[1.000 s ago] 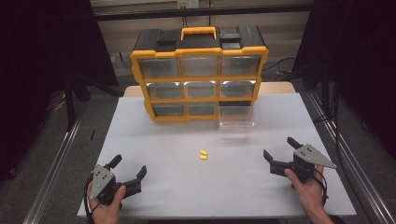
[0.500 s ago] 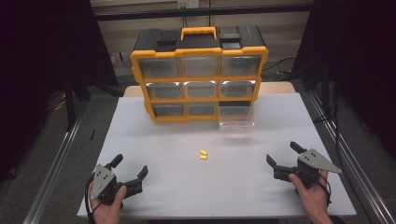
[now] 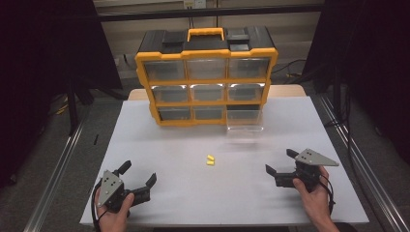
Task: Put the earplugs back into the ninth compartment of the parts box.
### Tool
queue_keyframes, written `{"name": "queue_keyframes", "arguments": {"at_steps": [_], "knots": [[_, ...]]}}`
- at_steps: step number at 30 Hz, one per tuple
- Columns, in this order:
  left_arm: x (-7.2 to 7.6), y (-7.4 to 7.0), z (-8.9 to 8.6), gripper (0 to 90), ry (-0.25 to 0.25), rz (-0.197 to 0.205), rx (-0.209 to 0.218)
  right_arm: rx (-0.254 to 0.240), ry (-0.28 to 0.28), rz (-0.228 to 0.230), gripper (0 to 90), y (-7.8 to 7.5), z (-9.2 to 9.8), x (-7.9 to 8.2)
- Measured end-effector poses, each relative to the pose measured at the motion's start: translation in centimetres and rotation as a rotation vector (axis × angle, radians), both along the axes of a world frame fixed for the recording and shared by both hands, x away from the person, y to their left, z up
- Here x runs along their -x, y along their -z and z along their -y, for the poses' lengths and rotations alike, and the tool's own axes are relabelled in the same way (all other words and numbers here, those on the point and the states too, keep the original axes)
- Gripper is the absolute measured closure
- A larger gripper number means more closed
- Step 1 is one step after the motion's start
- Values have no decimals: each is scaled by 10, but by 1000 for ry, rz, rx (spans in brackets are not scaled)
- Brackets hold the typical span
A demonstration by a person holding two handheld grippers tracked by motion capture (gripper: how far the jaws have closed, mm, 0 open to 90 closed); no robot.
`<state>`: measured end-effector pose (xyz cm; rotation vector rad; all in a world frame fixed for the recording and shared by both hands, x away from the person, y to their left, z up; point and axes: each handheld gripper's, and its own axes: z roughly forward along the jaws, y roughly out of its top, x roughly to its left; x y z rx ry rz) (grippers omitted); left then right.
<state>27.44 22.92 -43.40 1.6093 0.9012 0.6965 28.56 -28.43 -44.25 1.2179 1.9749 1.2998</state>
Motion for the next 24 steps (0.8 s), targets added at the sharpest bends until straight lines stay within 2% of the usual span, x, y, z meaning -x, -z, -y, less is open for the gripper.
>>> {"name": "queue_keyframes", "arguments": {"at_steps": [1, 5, 7, 9, 11, 12, 14, 16, 18, 21, 24], "knots": [[0, 0, 0, 41, 2, 2, -4, 0, 0, 0, 28, 0, 0, 0], [0, -1, 1, 40, 2, 11, -4, 24, -60, -31, 19, -5, -3, 0], [0, -1, 2, 40, -1, 7, -3, 34, -68, -31, 13, -7, -5, -1], [0, -1, 3, 40, 1, 7, -8, 58, -87, -62, 9, -8, -9, -3], [-1, -1, 3, 40, 1, 7, -11, 62, -116, -70, 13, -8, -12, -5], [-1, -1, 3, 40, 0, 6, -11, 56, -144, -80, 22, -8, -16, -8], [-2, 0, 4, 40, 2, 4, -3, 46, -162, -90, 27, -9, -17, -9], [-2, 0, 3, 40, 4, 2, -15, 29, -194, -107, 26, -8, -21, -12], [-2, 0, 3, 40, 1, 1, -1, 28, -213, -113, 30, -8, -25, -13], [-2, 0, 3, 39, -6, 2, -4, 31, -259, -113, 21, -9, -32, -15], [-2, 0, 2, 39, -10, -2, -5, 23, -329, -129, 21, -8, -39, -18]]}}
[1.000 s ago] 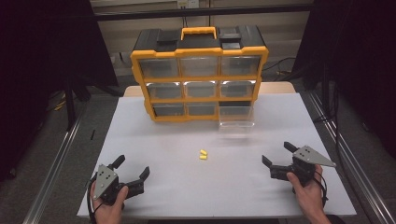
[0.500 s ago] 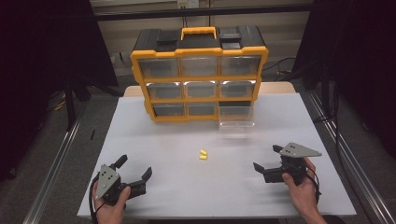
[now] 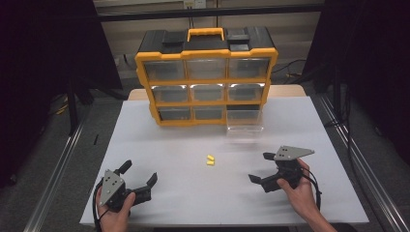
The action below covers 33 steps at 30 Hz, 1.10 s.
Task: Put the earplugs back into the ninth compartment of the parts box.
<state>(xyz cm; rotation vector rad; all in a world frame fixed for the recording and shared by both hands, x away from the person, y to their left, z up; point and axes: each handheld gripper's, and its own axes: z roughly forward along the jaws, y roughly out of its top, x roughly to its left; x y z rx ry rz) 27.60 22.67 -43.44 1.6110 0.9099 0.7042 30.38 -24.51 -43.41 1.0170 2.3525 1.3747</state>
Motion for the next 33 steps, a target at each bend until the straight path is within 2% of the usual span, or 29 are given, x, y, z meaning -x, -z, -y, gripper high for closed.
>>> {"name": "queue_keyframes", "arguments": {"at_steps": [4, 8, 12, 22, 26, 33], "knots": [[-1, 0, 0, 39, 0, 3, -1, 2, -44, -19, 20, 1, -11, -4], [-1, 0, 0, 39, 8, 4, -7, 4, -72, -12, 23, -2, -21, -10], [-1, -1, 0, 39, 7, 6, -3, 32, -94, -24, 38, -3, -32, -16], [-2, 0, -1, 39, 6, 5, -9, 47, -175, -16, 44, -10, -54, -34], [-2, -1, -2, 39, 4, 7, -7, 77, -218, -14, 59, -13, -64, -43], [-2, -1, -2, 39, 4, 7, -4, 109, -266, -48, 79, -12, -78, -58]]}}
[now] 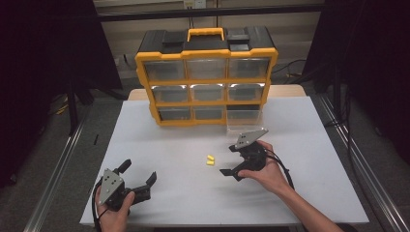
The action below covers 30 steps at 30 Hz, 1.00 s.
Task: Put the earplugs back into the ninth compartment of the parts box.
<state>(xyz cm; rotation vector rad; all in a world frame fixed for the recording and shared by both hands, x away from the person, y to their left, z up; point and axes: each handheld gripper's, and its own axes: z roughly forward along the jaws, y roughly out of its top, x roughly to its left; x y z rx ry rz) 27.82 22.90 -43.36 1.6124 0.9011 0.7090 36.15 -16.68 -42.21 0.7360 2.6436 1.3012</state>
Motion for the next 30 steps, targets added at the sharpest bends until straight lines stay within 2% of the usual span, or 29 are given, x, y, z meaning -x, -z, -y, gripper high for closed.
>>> {"name": "queue_keyframes", "arguments": {"at_steps": [5, 7, 10, 13, 20, 21, 26, 30], "knots": [[0, 0, -1, 38, -3, 0, 0, 22, -29, -9, 106, -1, -10, -10], [0, 0, 0, 38, -2, 0, 1, 46, -51, -7, 114, -2, -13, -13], [0, 0, -1, 39, -1, 1, 0, 48, -73, -9, 139, -2, -20, -15], [0, 0, -1, 38, -1, -2, -2, 87, -102, -10, 148, 0, -26, -17], [-1, 1, -1, 38, 1, -4, -6, 148, -170, -49, 226, 6, -39, -26], [-1, 1, -1, 38, 2, -6, -5, 177, -182, -60, 251, 7, -41, -28], [-1, 1, 0, 38, 4, -7, 3, 209, -207, -62, 307, 9, -45, -33], [-2, 2, 0, 37, 4, -10, -10, 240, -223, -64, 343, 9, -49, -36]]}}
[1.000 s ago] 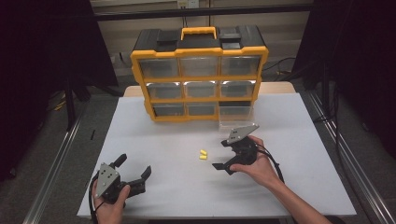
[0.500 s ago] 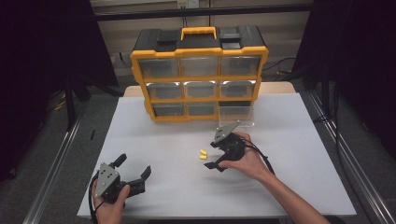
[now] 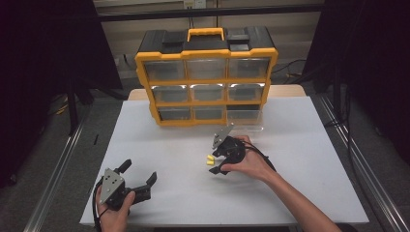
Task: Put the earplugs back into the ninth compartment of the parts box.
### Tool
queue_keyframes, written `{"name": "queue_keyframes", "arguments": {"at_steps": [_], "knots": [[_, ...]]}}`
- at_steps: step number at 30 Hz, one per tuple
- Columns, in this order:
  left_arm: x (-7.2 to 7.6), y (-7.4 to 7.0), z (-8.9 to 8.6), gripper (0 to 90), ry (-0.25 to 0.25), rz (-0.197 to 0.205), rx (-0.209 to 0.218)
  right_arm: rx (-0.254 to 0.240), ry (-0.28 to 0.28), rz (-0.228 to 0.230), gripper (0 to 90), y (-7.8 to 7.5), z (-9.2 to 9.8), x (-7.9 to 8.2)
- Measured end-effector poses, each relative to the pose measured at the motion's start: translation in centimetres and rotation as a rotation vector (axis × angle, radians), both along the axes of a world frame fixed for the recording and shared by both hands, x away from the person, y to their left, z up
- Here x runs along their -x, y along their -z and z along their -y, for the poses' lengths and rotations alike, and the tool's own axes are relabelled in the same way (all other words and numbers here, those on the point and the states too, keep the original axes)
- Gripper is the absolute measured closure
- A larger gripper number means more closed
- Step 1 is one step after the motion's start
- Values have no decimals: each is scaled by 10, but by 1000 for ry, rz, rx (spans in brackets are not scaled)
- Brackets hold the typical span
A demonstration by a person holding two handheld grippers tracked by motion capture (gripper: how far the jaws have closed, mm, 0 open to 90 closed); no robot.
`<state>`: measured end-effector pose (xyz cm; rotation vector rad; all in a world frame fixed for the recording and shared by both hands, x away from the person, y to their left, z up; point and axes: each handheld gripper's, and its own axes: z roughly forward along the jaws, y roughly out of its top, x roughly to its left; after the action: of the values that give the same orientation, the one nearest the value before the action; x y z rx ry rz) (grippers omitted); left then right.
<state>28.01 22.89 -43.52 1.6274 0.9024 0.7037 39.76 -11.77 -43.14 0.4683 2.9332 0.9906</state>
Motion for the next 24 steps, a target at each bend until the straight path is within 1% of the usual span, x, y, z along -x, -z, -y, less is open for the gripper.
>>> {"name": "queue_keyframes", "arguments": {"at_steps": [2, 5, 6, 7, 8, 10, 11, 12, 13, 14, 19, 21, 24], "knots": [[0, 0, 0, 36, -2, 1, -1, 0, -8, -6, 348, 0, -2, -2], [0, 0, -1, 36, -3, 0, -2, 15, -27, -5, 422, -1, -7, -3], [-1, 0, -1, 36, -2, -1, -1, 22, -28, -10, 426, -1, -8, -3], [0, 0, -1, 36, -3, 1, -1, 32, -29, -2, 432, -1, -9, -3], [0, 0, -1, 36, -2, 0, -1, 39, -32, -7, 443, -1, -9, -3], [-1, 0, -1, 36, 0, -1, 0, 53, -35, 3, 440, 0, -10, -4], [-1, 0, -1, 36, 0, -1, 1, 59, -30, 4, 452, 0, -10, -5], [-1, 0, -1, 36, 0, -1, 0, 57, -38, 3, 461, 0, -10, -6], [-1, 0, -1, 36, 0, -1, 0, 65, -37, 6, 468, -1, -10, -7], [-1, 0, -1, 36, 0, -2, 0, 69, -38, 11, 482, -2, -11, -7], [-1, 0, -1, 36, 3, -4, -1, 103, -53, 3, 579, -1, -16, -9], [-1, 0, -1, 36, 3, -3, -1, 117, -53, 13, 613, 1, -17, -9], [-1, 1, -1, 36, 6, -7, 2, 124, -47, 22, 654, 4, -17, -10]]}}
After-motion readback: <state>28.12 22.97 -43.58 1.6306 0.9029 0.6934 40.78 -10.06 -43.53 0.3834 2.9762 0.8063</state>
